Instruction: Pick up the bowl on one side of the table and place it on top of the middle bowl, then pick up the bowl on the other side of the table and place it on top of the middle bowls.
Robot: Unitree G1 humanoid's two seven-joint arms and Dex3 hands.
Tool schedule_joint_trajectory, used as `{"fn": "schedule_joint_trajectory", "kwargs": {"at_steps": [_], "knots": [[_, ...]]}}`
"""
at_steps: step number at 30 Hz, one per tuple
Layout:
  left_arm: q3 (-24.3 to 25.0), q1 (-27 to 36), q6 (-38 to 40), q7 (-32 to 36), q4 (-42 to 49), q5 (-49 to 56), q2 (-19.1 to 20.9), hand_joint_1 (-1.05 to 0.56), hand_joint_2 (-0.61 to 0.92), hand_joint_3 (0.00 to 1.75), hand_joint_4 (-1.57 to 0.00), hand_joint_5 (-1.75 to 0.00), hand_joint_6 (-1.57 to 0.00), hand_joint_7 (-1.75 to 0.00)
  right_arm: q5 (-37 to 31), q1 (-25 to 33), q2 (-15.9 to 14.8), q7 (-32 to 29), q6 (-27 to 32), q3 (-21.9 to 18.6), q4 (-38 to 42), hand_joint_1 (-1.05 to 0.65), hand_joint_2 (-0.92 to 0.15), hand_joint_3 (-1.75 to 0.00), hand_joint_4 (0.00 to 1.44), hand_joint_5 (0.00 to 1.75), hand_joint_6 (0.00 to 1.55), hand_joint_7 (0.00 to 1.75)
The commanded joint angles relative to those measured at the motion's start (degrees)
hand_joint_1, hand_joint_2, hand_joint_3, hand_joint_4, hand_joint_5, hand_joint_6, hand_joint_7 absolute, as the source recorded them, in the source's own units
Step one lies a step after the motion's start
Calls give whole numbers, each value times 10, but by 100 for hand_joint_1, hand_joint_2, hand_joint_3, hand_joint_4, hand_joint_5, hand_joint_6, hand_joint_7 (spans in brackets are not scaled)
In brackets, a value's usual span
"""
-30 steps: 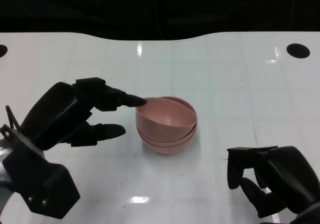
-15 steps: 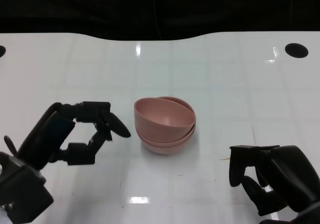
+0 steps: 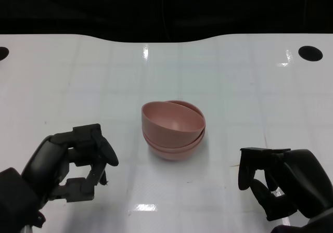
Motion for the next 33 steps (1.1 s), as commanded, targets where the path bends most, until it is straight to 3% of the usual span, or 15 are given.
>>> {"fn": "schedule_joint_trajectory", "kwargs": {"at_steps": [1, 12, 16, 19, 23, 27, 33], "knots": [[11, 1, 12, -8, 7, 0, -10, -12, 52, 116, -75, -174, -74, -148, 12, -3, 0, -14, -13, -10, 15, -8, -17, -154, 95, 175, 84, 152], [20, -12, -46, -20, 75, 28, -31, -20, 55, 104, -76, -175, -72, -155, 23, -4, 4, -23, -32, -10, 42, -8, -13, -159, 96, 175, 87, 150], [21, -22, -79, -31, 108, 30, -34, -23, 66, 84, -80, -175, -72, -158, 26, -7, 8, -27, -37, -8, 53, -6, -14, -159, 95, 175, 86, 151], [23, -18, -71, -21, 104, 38, -35, -23, 67, 80, -79, -175, -71, -157, 30, -10, 11, -25, -39, -7, 61, -5, -14, -158, 95, 175, 86, 151], [25, -8, -55, -13, 87, 46, -40, -22, 65, 84, -78, -175, -69, -157, 48, -7, 12, -12, -39, -10, 63, -5, -14, -157, 95, 175, 85, 151], [25, 9, -30, -17, 58, 41, -41, -18, 56, 104, -78, -175, -70, -156, 66, 5, 18, 8, -22, -10, 45, -7, -14, -158, 94, 175, 85, 152], [27, 40, 8, 1, 10, 66, -38, -14, 53, 110, -74, -175, -71, -154, 77, 20, 24, 20, -11, -14, 23, -4, -13, -159, 95, 175, 86, 152]]}}
